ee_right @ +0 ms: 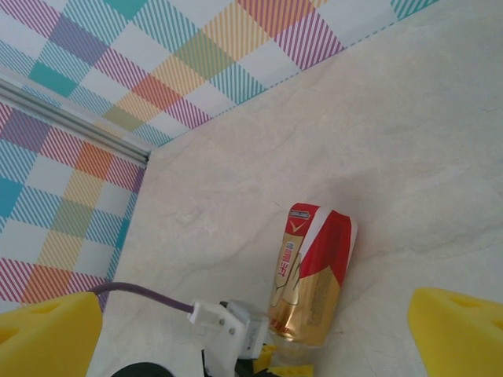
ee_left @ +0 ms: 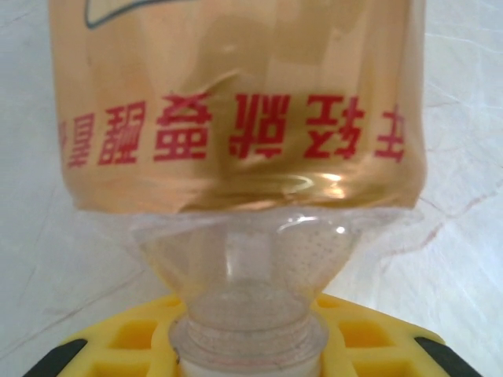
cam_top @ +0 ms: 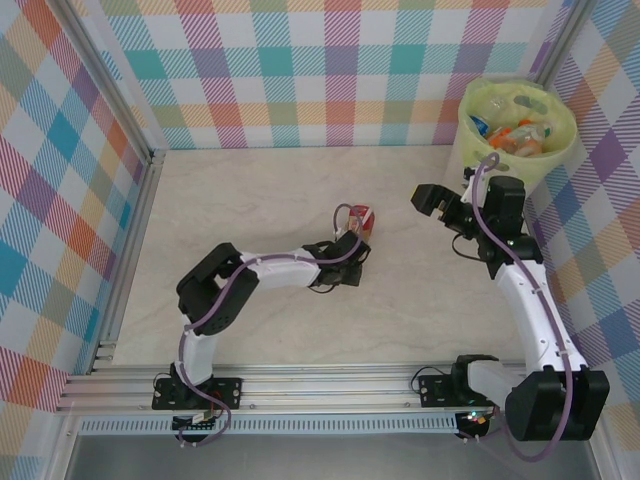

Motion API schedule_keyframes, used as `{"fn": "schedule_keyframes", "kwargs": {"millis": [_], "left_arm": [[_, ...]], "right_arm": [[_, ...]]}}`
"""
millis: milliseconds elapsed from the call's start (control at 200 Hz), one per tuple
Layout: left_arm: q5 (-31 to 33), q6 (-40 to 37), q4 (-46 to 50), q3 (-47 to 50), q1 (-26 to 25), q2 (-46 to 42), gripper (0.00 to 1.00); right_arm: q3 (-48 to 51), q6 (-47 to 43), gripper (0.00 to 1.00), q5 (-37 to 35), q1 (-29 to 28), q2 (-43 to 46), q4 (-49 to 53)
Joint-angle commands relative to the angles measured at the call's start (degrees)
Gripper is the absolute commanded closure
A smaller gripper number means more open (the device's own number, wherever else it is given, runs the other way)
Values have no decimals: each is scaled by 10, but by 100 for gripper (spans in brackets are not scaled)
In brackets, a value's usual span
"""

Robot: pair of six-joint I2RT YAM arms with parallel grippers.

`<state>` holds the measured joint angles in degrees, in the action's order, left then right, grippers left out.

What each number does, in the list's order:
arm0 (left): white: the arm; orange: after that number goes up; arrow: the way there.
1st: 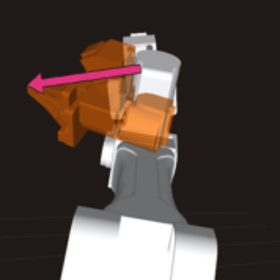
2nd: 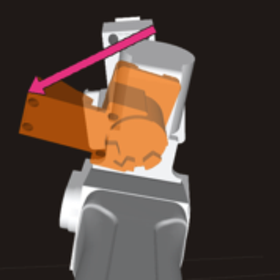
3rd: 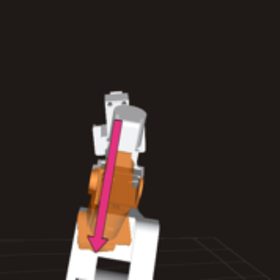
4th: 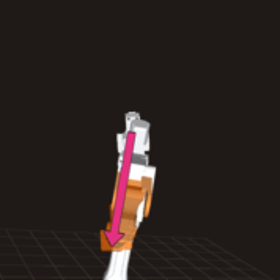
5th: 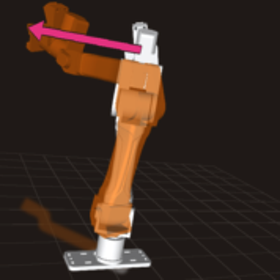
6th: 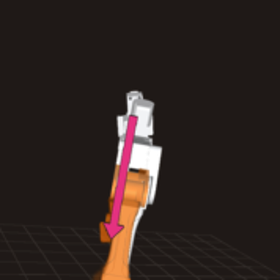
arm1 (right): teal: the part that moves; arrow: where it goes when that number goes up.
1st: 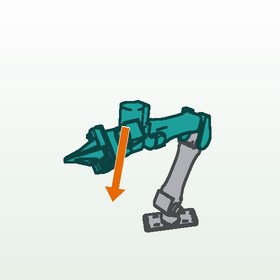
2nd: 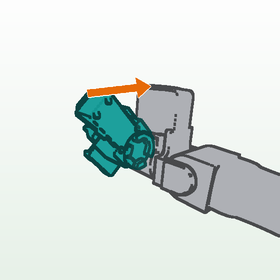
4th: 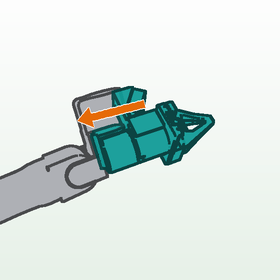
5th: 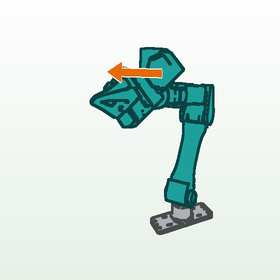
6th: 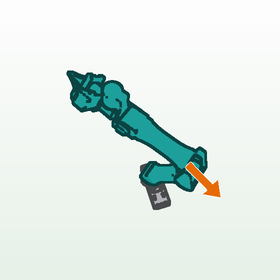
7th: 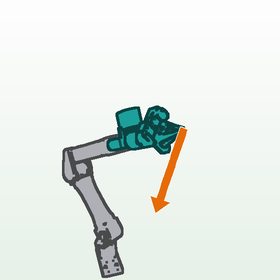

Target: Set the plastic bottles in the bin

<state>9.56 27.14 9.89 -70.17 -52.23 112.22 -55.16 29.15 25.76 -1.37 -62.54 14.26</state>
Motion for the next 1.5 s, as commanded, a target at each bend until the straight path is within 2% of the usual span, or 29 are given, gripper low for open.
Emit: {"fn": "schedule_keyframes", "kwargs": {"millis": [0,280,465,630,1210,1275,1380,1495], "left_arm": [[-14,-15,-98,44,-4,-64,93],[-62,-46,-208,137,-4,-153,97],[-95,-80,-250,158,-4,-185,99],[-109,-91,-257,153,-4,-192,99],[-96,-134,-212,108,-24,-183,96],[-100,-136,-208,105,-26,-182,95],[-101,-135,-208,105,-26,-182,92],[-97,-130,-210,107,-24,-186,83]], "right_arm": [[11,5,0,-14,-7,-5,-52],[14,73,0,3,-23,-52,-78],[-12,75,0,127,-35,-117,-79],[-35,57,0,170,-60,-163,-62],[-36,77,0,43,-140,-212,-102],[-37,70,6,38,-146,-214,-99],[-32,61,23,26,-149,-207,-102],[-32,47,34,11,-149,-193,-96]]}}
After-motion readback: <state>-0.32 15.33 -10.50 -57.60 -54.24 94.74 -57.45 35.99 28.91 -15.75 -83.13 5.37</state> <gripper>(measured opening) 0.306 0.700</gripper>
